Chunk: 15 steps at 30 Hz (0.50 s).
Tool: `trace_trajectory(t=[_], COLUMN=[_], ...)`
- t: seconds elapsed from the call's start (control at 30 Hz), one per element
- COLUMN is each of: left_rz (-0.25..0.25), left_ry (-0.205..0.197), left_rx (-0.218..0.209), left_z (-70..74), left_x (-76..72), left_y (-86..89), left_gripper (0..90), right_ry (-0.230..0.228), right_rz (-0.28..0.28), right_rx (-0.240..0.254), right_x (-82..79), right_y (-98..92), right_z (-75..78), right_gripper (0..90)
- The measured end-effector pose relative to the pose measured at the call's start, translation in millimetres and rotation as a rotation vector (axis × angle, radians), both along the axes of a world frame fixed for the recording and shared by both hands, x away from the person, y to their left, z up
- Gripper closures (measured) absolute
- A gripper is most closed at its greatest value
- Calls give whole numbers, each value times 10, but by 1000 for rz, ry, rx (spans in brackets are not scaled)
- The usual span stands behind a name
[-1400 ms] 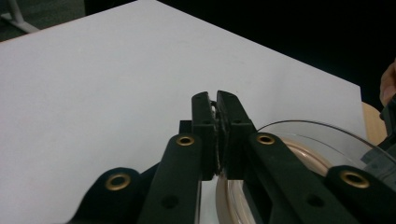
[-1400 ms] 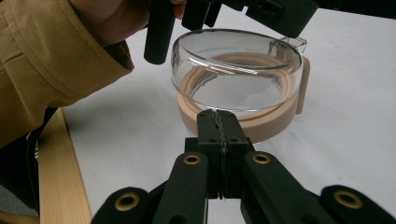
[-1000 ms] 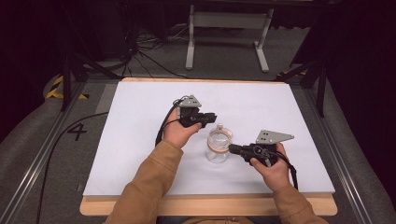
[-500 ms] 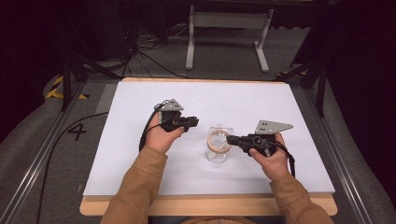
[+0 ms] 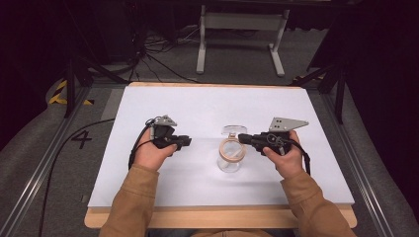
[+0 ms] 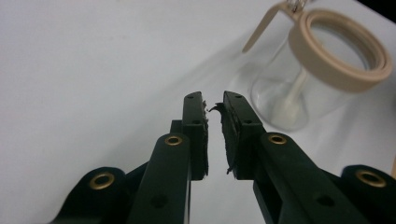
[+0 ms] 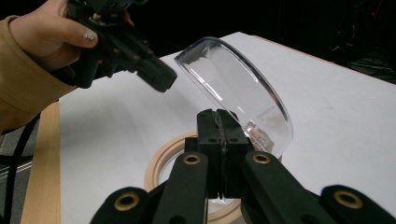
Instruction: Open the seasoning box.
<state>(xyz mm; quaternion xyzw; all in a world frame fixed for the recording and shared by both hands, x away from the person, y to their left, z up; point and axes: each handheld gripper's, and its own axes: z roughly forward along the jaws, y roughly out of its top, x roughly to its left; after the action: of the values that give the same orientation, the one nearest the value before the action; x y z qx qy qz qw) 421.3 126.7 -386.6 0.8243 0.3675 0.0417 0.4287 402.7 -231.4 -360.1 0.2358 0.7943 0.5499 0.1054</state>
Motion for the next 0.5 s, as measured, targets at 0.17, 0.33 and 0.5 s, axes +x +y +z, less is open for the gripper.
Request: trace_trajectory(t=[0.17,0.33,0.5], left_rz=[-22,-33,-32], left_ry=[45,101,139], left_rx=[62,105,139], left_z=[-62,-119,-160], left_x=[-33,-63,-76], left_y=[67,113,152], left_gripper=[788,779,779], right_ry=[-1,3,8], right_rz=[-4,-17,-43], right_rx=[8,8,-6], right_x=[75,153,223], right_y=[-20,-41,-67], right_z=[2,-10,-45], right_gripper=[900,900,900])
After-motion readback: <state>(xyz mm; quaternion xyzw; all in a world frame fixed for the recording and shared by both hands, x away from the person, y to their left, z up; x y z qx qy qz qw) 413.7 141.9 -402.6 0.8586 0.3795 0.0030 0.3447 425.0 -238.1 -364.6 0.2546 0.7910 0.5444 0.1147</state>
